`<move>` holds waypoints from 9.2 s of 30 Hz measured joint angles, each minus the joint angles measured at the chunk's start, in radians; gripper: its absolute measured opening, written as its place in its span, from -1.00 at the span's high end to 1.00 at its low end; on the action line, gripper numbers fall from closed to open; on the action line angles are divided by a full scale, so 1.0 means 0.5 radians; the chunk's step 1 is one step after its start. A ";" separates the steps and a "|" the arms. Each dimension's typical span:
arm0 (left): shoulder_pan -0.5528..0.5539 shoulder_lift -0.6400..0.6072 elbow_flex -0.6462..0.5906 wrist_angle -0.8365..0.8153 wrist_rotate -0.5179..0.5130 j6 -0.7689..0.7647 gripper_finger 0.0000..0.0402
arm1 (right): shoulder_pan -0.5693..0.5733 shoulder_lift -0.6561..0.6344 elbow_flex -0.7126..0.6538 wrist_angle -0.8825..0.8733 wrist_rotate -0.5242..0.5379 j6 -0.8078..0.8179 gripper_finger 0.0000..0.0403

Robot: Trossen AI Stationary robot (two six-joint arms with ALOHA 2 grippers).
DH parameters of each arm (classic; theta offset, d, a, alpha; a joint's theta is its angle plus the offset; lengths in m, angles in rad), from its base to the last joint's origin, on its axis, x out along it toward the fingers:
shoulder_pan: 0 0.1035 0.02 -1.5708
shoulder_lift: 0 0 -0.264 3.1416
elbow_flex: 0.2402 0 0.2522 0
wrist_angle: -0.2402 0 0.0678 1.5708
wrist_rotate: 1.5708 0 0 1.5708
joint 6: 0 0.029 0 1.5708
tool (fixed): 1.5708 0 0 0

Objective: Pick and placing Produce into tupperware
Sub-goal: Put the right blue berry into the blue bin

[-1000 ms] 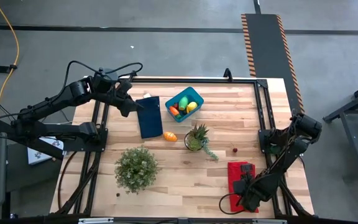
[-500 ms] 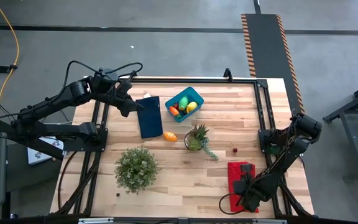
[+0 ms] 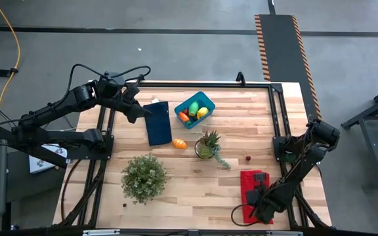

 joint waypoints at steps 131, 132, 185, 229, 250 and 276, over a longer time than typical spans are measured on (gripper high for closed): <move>0.000 0.000 0.000 -0.001 0.050 -0.028 1.00 | -2.643 -0.990 1.687 -1.527 -0.093 -2.144 0.75; 0.000 0.000 0.000 -0.001 0.049 -0.026 1.00 | -2.690 -0.979 1.687 -1.527 -0.093 -2.179 0.75; 0.000 0.000 0.000 -0.005 0.050 0.388 1.00 | -2.934 0.249 1.687 -0.617 -0.454 -2.040 0.75; 0.000 0.001 0.000 -0.065 0.034 0.401 1.00 | -3.030 0.750 1.689 -0.245 -0.340 -1.584 0.75; 0.000 0.001 0.000 -0.124 0.035 0.438 1.00 | -3.065 0.751 1.689 -0.289 -0.401 -1.514 0.75; 0.000 0.001 0.000 -0.179 0.035 0.437 1.00 | -3.065 0.935 1.688 -0.287 -0.447 -1.435 0.75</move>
